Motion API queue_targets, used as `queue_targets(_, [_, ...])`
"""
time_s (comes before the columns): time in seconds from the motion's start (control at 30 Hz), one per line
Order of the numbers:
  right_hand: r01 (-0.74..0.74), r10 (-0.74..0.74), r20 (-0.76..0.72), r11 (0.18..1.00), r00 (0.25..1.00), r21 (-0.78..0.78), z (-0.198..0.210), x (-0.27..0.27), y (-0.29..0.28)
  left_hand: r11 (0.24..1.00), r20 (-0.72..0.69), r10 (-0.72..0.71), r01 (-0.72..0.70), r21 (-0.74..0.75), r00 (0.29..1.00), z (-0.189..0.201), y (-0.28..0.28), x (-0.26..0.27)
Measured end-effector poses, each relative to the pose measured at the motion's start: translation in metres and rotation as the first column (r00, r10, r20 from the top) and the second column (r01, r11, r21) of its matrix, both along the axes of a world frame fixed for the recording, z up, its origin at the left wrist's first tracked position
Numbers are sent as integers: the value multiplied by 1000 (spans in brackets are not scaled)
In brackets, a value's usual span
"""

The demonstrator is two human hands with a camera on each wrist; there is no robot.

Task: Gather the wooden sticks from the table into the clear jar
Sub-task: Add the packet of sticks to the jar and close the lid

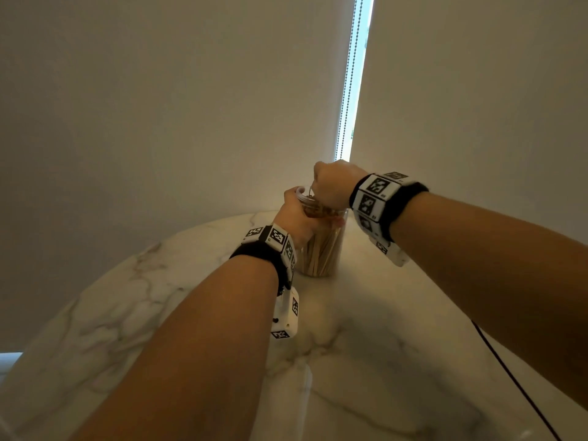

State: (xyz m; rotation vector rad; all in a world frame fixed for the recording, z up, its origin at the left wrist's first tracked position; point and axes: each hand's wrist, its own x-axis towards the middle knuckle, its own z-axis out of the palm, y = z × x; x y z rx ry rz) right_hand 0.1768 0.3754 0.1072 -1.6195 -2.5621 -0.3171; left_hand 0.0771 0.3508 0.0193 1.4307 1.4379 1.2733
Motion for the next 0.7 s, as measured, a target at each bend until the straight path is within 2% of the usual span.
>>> queue_targets(0.1, [35,-37,-70,999,997,-27,2,-7,3,1000,-21,15,-14,7,1000,-1,-1,0])
queue_targets(0.23, [-82,3,-286,961,958,-265,18,-5,5,999,-71,38,-36,21,997,-2,0,0])
queue_targets(0.33, [-72,18,-211,964,977,-255,21,8,6,1000,-60,26,-25,13,998,-4,1,-1])
queue_targets(0.47, [-7,5,-55,1000,998,-30,7,10,9,1000,-26,17,-17,3,1000,-4,0,0])
queue_targets(0.53, [-57,58,23,997,998,-61,3,4,10,1000,-28,20,-20,4,999,-5,1,0])
queue_targets(0.6, [-78,81,14,987,997,-139,6,2,8,1000,-32,29,-28,11,999,-6,2,-1])
queue_targets(0.7, [-85,85,-7,987,996,-138,7,5,9,1000,-40,13,-13,8,999,-7,5,-2])
